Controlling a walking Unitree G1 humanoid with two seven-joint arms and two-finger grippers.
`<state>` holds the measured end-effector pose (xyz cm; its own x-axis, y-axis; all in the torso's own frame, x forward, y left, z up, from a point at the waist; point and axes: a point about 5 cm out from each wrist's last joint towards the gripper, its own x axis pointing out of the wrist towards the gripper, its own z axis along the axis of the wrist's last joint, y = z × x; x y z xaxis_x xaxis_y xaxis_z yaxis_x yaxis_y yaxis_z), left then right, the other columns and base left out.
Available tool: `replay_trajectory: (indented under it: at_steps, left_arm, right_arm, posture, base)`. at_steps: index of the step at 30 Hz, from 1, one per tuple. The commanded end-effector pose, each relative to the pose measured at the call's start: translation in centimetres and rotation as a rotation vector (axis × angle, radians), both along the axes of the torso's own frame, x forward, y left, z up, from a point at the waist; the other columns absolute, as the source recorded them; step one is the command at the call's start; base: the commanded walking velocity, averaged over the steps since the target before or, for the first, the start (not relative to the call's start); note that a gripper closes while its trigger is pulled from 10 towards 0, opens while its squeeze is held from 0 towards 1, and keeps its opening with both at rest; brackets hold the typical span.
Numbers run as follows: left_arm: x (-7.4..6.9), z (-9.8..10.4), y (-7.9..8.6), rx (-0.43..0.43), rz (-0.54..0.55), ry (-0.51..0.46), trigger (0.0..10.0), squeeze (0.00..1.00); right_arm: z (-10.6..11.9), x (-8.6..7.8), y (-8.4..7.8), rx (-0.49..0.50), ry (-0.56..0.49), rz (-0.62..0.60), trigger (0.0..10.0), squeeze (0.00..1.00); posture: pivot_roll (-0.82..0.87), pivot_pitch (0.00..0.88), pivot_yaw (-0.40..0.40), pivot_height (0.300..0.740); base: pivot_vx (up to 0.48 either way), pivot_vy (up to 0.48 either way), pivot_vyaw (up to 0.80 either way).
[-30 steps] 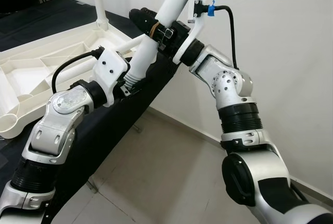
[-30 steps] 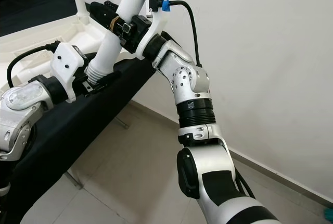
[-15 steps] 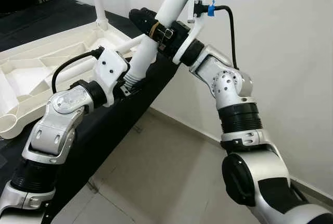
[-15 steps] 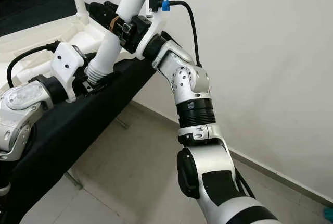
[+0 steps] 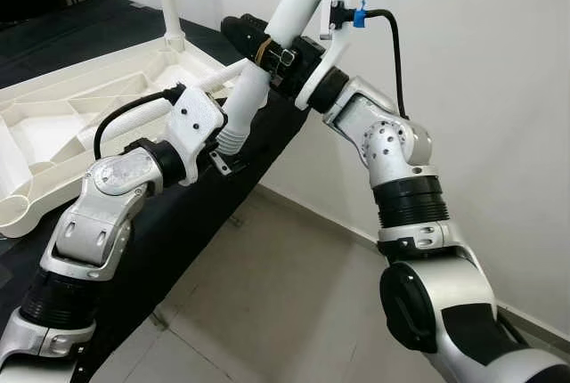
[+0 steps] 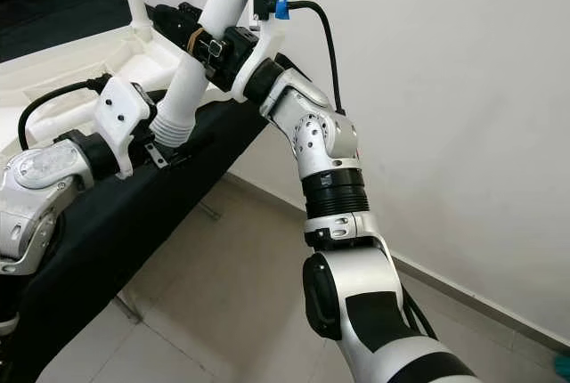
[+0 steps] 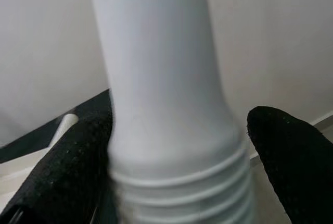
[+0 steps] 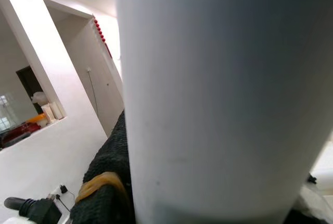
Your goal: Building children table
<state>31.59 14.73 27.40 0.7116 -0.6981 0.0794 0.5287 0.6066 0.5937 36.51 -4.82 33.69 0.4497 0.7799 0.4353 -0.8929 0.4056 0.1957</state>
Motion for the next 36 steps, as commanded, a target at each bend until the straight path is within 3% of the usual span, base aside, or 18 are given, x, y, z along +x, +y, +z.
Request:
replay_trajectory:
  at_steps: [1,2,17,19,20,23,24,26,27,28,30,31,32,34,35,36]
  left_arm:
    - [0.1,-0.1,0.3,0.047,0.019,-0.023,10.0,0.93]
    - [0.2,-0.2,0.8,0.062,0.031,-0.023,10.0,0.0]
    - [-0.2,-1.7,3.1,0.231,0.017,0.06,10.0,0.0]
    - [0.0,-1.7,3.9,0.256,0.055,0.038,10.0,0.0]
    - [0.3,-1.6,5.1,0.29,0.123,-0.004,10.0,0.0]
    - [0.6,-1.0,6.2,0.28,0.205,-0.057,10.0,0.0]
    - [0.6,-0.6,6.7,0.242,0.256,-0.1,10.0,0.0]
    - [0.6,-0.6,6.7,0.242,0.256,-0.1,10.0,0.0]
    - [0.6,-0.3,6.9,0.179,0.3,-0.122,10.0,0.0]
    - [0.4,-0.1,6.8,0.087,0.328,-0.141,10.0,0.0]
    - [0.4,-0.1,6.8,0.087,0.328,-0.141,10.0,0.0]
    - [0.0,0.1,6.2,-0.046,0.336,-0.14,10.0,0.0]
    - [0.0,0.1,6.2,-0.046,0.336,-0.14,10.0,0.0]
    - [-1.1,-0.7,4.6,-0.302,0.348,-0.09,10.0,0.0]
    - [-1.1,-0.7,4.6,-0.302,0.348,-0.09,10.0,0.0]
    - [-1.6,-1.4,3.9,-0.386,0.36,-0.066,10.0,0.0]
  right_arm:
    - [0.7,-0.4,0.2,0.006,-0.036,0.01,0.0,0.0]
    - [0.7,-0.4,0.1,-0.002,-0.038,0.011,0.0,0.0]
    - [-0.6,0.6,-1.3,-0.11,-0.046,-0.085,0.0,0.0]
    - [-0.7,0.7,-1.5,-0.119,-0.047,-0.096,0.0,0.0]
    - [-0.9,0.7,-1.9,-0.138,-0.05,-0.111,0.0,0.0]
    - [-1.3,0.9,-2.4,-0.165,-0.054,-0.145,0.0,0.0]
    - [-1.8,1.2,-2.9,-0.185,-0.042,-0.204,4.6,0.0]
    - [-1.8,1.2,-2.9,-0.185,-0.042,-0.204,4.6,0.0]
    - [-2.3,1.6,-3.4,-0.198,-0.032,-0.268,9.7,0.0]
    - [-3.0,1.9,-4.1,-0.231,-0.026,-0.36,10.0,0.0]
    - [-3.0,1.9,-4.1,-0.231,-0.026,-0.36,10.0,0.0]
    - [-3.9,2.2,-4.8,-0.271,-0.034,-0.464,10.0,0.0]
    - [-3.9,2.2,-4.8,-0.271,-0.034,-0.464,10.0,0.0]
    - [-5.7,1.9,-6.1,-0.33,-0.075,-0.625,10.0,0.0]
    - [-5.7,1.9,-6.1,-0.33,-0.075,-0.625,10.0,0.0]
    - [-6.3,1.2,-6.5,-0.324,-0.093,-0.672,10.0,0.0]
  posture:
    - [0.02,0.151,-0.086,0.74]
    - [0.02,0.151,-0.086,0.74]
    - [0.03,0.152,-0.09,0.74]
    - [0.02,0.153,-0.09,0.74]
    - [0.02,0.153,-0.09,0.74]
    - [0.02,0.153,-0.093,0.74]
    - [0.02,0.154,-0.094,0.74]
    - [0.02,0.154,-0.094,0.74]
    - [0.02,0.153,-0.096,0.74]
    - [0.02,0.152,-0.097,0.74]
    - [0.02,0.152,-0.097,0.74]
    - [0.02,0.152,-0.093,0.74]
    - [0.02,0.152,-0.093,0.74]
    - [0.02,0.148,-0.094,0.74]
    - [0.02,0.148,-0.094,0.74]
    - [0.02,0.147,-0.097,0.74]
  base:
    - [0.0,0.0,0.0]
    - [0.0,0.0,0.0]
    - [0.0,0.0,0.0]
    - [0.0,0.0,0.0]
    - [0.0,0.0,0.0]
    - [0.0,0.0,0.0]
    - [0.0,0.0,0.0]
    - [0.0,0.0,0.0]
    - [0.0,0.0,0.0]
    - [0.0,0.0,0.0]
    - [0.0,0.0,0.0]
    - [0.0,0.0,0.0]
    - [0.0,0.0,0.0]
    - [0.0,0.0,0.0]
    - [0.0,0.0,0.0]
    - [0.0,0.0,0.0]
